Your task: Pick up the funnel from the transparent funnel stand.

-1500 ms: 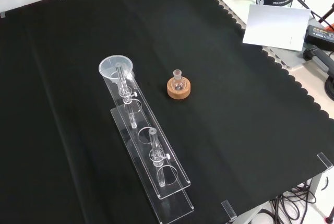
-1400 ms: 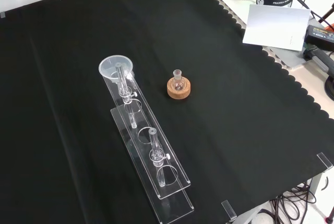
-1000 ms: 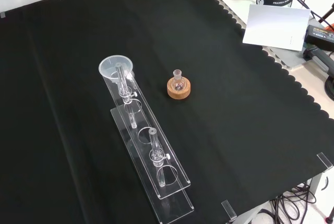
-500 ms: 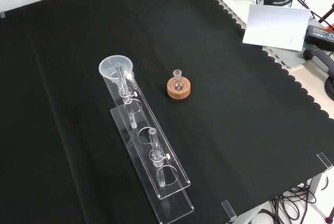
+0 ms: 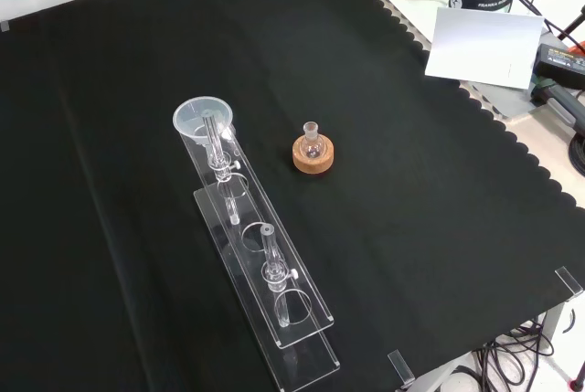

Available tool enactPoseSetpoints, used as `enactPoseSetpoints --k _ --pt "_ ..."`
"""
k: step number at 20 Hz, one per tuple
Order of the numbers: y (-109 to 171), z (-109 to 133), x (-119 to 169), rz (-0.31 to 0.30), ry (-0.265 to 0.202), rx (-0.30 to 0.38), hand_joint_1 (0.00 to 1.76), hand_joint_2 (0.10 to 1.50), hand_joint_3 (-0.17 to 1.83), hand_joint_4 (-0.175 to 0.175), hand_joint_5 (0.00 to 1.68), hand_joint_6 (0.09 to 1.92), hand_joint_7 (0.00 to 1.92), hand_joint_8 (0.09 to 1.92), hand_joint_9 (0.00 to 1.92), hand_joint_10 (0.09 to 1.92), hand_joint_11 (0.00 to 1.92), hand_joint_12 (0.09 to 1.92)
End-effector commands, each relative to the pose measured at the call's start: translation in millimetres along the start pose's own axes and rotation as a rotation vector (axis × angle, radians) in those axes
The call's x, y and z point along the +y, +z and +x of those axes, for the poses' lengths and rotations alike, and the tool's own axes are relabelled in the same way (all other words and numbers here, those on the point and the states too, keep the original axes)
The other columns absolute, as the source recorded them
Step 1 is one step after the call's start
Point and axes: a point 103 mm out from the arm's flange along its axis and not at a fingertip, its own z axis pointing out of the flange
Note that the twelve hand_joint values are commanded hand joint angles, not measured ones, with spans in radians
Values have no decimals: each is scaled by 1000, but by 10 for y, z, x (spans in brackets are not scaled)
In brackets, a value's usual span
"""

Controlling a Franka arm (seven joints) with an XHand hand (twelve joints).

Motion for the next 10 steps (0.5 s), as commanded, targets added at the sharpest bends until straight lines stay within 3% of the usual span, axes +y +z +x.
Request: enactPoseSetpoints --k 1,6,10 --pt "106 107 463 19 -11 0 0 1169 359 33 149 87 17 201 75 615 0 1319" --pt "248 202 835 40 -55 -6 78 1120 325 31 154 87 51 238 109 638 0 1347" --pt "376 286 1080 88 -110 -53 245 1034 288 25 177 87 65 317 147 673 0 1372"
